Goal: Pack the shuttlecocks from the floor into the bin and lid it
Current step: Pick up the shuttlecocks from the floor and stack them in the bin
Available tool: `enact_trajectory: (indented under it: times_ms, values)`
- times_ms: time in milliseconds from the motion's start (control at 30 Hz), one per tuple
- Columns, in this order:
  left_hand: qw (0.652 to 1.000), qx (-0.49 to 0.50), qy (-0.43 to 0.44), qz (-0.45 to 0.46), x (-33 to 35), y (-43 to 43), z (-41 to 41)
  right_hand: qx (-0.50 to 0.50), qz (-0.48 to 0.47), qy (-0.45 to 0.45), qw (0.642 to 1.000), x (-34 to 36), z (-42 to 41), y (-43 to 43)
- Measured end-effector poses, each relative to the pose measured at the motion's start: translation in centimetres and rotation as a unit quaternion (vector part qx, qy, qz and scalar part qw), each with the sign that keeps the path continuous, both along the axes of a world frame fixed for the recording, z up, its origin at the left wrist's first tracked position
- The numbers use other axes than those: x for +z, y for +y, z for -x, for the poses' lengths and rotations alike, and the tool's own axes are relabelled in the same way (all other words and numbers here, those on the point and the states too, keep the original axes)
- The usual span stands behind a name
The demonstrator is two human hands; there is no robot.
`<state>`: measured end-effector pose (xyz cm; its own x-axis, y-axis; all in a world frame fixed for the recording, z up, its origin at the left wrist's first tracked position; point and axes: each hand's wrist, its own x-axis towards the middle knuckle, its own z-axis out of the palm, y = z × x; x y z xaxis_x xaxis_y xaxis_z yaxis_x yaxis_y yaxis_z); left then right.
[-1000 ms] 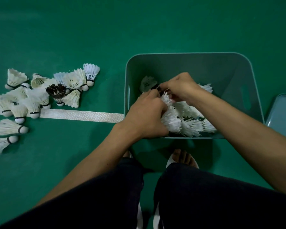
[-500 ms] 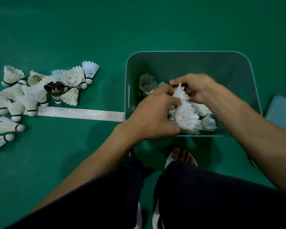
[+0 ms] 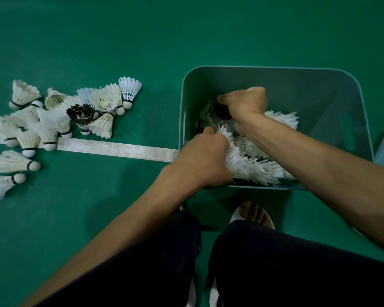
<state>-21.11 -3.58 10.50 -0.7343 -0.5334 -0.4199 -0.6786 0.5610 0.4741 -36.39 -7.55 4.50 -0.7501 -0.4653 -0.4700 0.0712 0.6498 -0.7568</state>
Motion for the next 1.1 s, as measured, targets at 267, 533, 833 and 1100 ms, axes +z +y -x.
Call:
enact_trajectory:
  times_ms: [267, 533, 833, 1100]
  values:
    - [0.997, 0.065, 0.045, -0.023, -0.3, -0.5, 0.6, 0.017, -0.017, -0.054, 0.998, 0.7, 2.9, 1.9]
    - [0.985, 0.131, 0.114, -0.009, -0.2, -0.1, 1.0, 0.342, 0.058, -0.055, 0.937, 8.4, 3.1, 9.3]
    - [0.964, 0.205, 0.165, -0.048, -0.4, 0.7, 1.7, 0.406, 0.054, 0.091, 0.908, 8.2, 3.2, 11.1]
    - [0.973, 0.214, 0.078, -0.022, -0.8, 0.4, 2.3, 0.222, 0.016, 0.043, 0.974, 6.2, 5.5, 9.1]
